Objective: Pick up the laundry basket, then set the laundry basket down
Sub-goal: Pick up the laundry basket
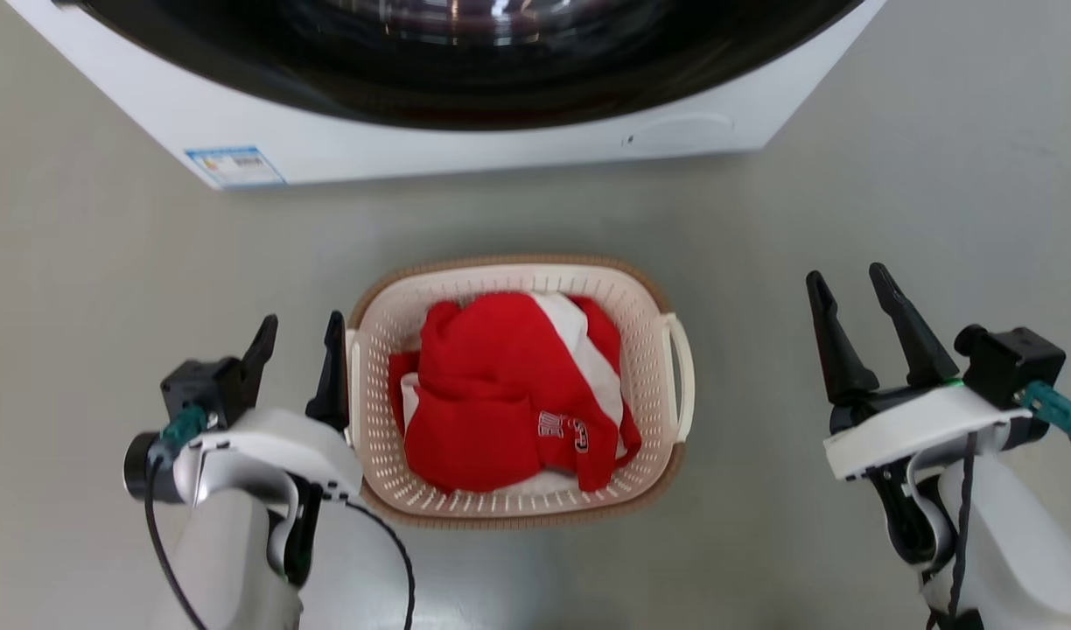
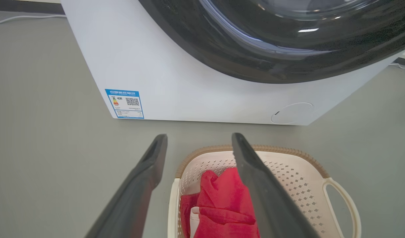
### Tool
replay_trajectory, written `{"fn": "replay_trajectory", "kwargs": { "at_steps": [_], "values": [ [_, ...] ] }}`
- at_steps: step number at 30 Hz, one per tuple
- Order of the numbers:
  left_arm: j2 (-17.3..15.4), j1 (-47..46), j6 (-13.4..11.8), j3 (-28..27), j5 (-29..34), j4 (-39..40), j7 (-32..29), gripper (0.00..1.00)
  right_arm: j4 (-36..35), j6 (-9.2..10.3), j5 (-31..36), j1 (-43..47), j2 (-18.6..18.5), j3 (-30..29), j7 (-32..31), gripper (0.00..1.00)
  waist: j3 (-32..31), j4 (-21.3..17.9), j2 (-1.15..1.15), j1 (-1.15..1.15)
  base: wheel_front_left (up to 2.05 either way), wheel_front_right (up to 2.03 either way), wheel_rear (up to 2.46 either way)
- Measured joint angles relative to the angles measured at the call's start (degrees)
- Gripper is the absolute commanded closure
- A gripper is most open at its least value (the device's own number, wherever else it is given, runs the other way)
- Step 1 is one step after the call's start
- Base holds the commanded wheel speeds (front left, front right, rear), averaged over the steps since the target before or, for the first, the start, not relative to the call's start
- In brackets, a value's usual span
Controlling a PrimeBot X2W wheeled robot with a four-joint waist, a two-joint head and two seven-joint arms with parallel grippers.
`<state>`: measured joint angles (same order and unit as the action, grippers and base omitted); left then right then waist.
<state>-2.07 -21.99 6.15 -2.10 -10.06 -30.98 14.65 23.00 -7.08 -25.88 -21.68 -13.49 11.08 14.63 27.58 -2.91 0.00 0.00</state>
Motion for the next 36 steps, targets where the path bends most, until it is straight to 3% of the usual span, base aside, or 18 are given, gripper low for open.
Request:
{"fn": "replay_trajectory", "kwargs": {
  "at_steps": [9, 15, 36],
  "values": [
    [-0.03, -8.00, 0.51, -0.60, -0.04, -10.39, 0.00, 0.00, 7.16, 0.00, -2.56, -5.08, -0.23, 2.82, 0.00, 0.00, 6.76, 0.78, 0.00, 0.00, 0.00, 0.00, 0.00],
    [0.11, -13.78, 0.98, -0.27, -0.04, -18.20, 0.00, 0.00, 13.10, 0.00, -5.32, -9.61, -0.57, 7.87, 0.00, 0.00, 11.20, 1.38, 0.00, 0.00, 0.00, 0.00, 0.00],
    [0.19, -27.03, 1.00, 0.74, 0.03, -35.15, 0.00, 0.00, 22.79, 0.00, -13.41, -19.57, 0.36, 21.84, 0.00, 0.00, 22.76, 2.58, 0.00, 0.00, 0.00, 0.00, 0.00]
  ]
}}
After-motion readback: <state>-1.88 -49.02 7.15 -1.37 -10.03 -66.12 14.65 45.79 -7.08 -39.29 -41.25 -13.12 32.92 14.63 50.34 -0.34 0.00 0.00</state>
